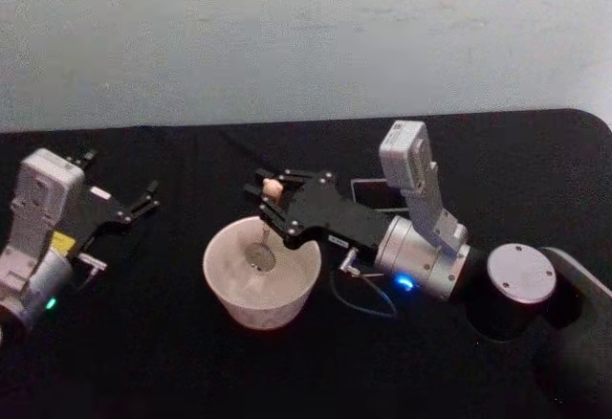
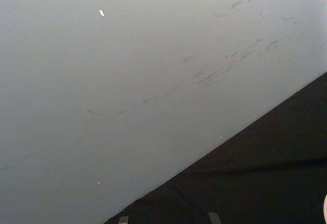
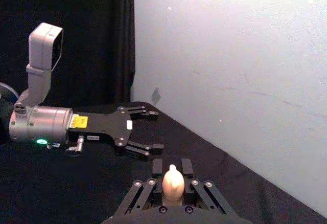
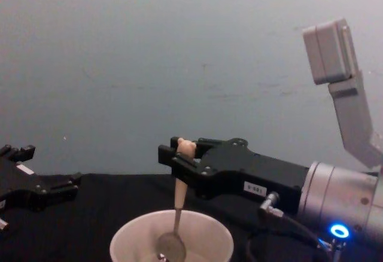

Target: Pick up the stirring spoon with one hand, stir inside the cup, then place it back in its original position.

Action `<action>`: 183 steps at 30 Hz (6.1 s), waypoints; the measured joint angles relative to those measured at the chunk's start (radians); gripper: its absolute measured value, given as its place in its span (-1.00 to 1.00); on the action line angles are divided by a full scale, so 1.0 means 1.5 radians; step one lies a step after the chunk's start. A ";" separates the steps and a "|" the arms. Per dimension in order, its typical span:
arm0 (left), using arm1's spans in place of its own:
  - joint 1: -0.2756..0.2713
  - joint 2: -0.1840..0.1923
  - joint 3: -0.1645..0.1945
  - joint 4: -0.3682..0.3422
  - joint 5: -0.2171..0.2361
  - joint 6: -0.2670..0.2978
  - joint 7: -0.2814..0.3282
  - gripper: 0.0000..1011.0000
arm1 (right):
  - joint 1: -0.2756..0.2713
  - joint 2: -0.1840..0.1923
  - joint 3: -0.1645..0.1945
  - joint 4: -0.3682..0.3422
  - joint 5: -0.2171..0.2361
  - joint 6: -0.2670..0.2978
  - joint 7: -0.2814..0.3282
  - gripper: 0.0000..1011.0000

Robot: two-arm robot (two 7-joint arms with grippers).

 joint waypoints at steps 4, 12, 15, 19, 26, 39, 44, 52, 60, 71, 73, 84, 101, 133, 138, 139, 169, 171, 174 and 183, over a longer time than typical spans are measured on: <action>0.000 0.000 0.000 0.000 0.000 0.000 0.000 0.98 | -0.002 0.000 0.004 0.000 -0.001 0.001 -0.001 -0.58; 0.000 0.000 0.000 0.000 0.000 0.000 0.000 0.98 | -0.004 0.002 0.006 -0.003 -0.004 0.003 0.002 -0.58; 0.000 0.000 0.000 0.000 0.000 0.000 0.000 0.98 | -0.005 0.006 0.007 -0.009 -0.004 0.004 0.006 -0.58; 0.000 0.000 0.000 0.000 0.000 0.000 0.000 0.98 | -0.006 0.019 0.012 -0.031 0.004 0.007 0.019 -0.58; 0.000 0.000 0.000 0.000 0.000 0.000 0.000 0.98 | -0.009 0.045 0.032 -0.083 0.034 0.010 0.031 -0.58; 0.000 0.000 0.000 0.000 0.000 0.000 0.000 0.98 | -0.024 0.099 0.085 -0.176 0.066 0.009 0.005 -0.58; 0.000 0.000 0.000 0.000 0.000 0.000 0.000 0.98 | -0.038 0.118 0.103 -0.199 0.065 0.014 -0.015 -0.58; 0.000 0.000 0.000 0.000 0.000 0.000 0.000 0.98 | -0.073 0.146 0.130 -0.231 0.054 0.035 -0.047 -0.58; 0.000 0.000 0.000 0.000 0.000 0.000 0.000 0.98 | -0.103 0.162 0.147 -0.253 0.048 0.049 -0.061 -0.58; 0.000 0.000 0.000 0.000 0.000 0.000 0.000 0.98 | -0.126 0.159 0.154 -0.254 0.042 0.087 -0.085 -0.58; 0.000 0.000 0.000 0.000 0.000 0.000 0.000 0.98 | -0.128 0.155 0.153 -0.251 0.041 0.093 -0.092 -0.58; 0.000 0.000 0.000 0.000 0.000 0.000 0.000 0.98 | -0.143 0.116 0.145 -0.226 0.032 0.132 -0.134 -0.58; 0.000 0.000 0.000 0.000 0.000 0.000 0.000 0.98 | -0.156 0.079 0.149 -0.192 0.017 0.154 -0.164 -0.58; 0.000 0.000 0.000 0.000 0.000 0.000 0.000 0.98 | -0.151 0.069 0.151 -0.177 0.005 0.158 -0.168 -0.18; 0.000 0.000 0.000 0.000 0.000 0.000 0.000 0.98 | -0.151 0.069 0.151 -0.177 0.006 0.158 -0.168 0.19; 0.000 0.000 0.000 0.000 0.000 0.000 0.000 0.98 | -0.151 0.069 0.151 -0.177 0.006 0.158 -0.168 0.22; 0.000 0.000 0.000 0.000 0.000 0.000 0.000 0.98 | -0.134 0.038 0.220 -0.195 0.009 0.064 -0.209 0.98; 0.000 0.000 0.000 0.000 0.000 0.000 0.000 0.98 | -0.131 0.031 0.228 -0.185 -0.010 0.058 -0.236 0.98; 0.000 0.000 0.000 0.000 0.000 0.000 0.000 0.98 | -0.122 0.018 0.236 -0.142 -0.065 0.060 -0.297 0.98; 0.000 0.000 0.000 0.000 0.000 0.000 0.000 0.98 | -0.117 0.008 0.222 -0.055 -0.131 0.103 -0.327 0.98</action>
